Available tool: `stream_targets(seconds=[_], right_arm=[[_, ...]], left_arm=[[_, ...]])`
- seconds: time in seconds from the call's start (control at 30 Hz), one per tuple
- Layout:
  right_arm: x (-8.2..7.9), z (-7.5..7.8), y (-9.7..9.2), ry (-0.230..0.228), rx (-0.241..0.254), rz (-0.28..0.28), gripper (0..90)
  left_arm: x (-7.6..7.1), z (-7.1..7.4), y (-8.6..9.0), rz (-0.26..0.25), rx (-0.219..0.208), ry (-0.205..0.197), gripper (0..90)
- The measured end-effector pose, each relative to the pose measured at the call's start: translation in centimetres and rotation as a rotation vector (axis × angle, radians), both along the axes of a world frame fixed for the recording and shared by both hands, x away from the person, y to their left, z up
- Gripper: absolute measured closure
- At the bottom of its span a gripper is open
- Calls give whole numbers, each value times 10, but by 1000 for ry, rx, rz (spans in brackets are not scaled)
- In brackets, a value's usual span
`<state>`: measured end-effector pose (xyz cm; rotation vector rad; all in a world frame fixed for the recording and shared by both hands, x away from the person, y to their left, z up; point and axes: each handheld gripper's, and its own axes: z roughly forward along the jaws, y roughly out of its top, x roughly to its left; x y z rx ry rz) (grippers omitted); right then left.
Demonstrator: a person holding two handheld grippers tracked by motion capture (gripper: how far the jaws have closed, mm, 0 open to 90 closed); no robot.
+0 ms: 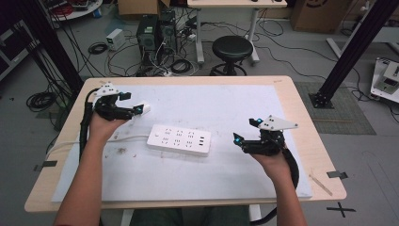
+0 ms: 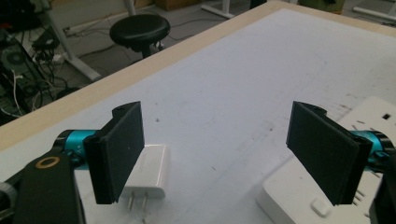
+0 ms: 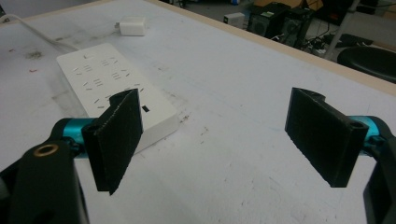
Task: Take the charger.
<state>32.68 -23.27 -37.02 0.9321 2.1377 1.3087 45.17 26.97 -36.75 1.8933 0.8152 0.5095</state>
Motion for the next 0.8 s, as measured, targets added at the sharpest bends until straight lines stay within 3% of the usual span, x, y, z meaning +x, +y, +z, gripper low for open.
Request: stream_targets(seconds=[0.03, 0.17, 0.2, 0.23, 0.27, 0.4, 0.43, 0.6, 0.8], right_arm=[[0, 0, 0, 0, 0, 0, 193], [-1, -2, 1, 7, -5, -4, 193], [-1, -3, 1, 8, -4, -5, 193], [-1, -3, 2, 9, -5, -7, 193], [0, -4, 2, 5, -7, -8, 193], [0, -5, 4, 14, -7, -10, 193], [1, -6, 5, 11, -13, -7, 193], [2, -9, 8, 26, -19, -13, 193], [4, -13, 12, 34, -27, -9, 193]], left_arm=[[0, 0, 0, 0, 0, 0, 191], [25, -7, -2, 19, 17, 32, 191], [31, -9, -2, 26, 31, 35, 191], [37, -12, -2, 38, 28, 14, 191], [42, -15, -1, 38, 17, 19, 191], [60, -25, -2, 6, 74, 54, 191], [62, -29, -2, 9, 80, 50, 191], [69, -46, 0, 5, 99, 112, 191], [73, -59, -2, 4, 151, 152, 191]])
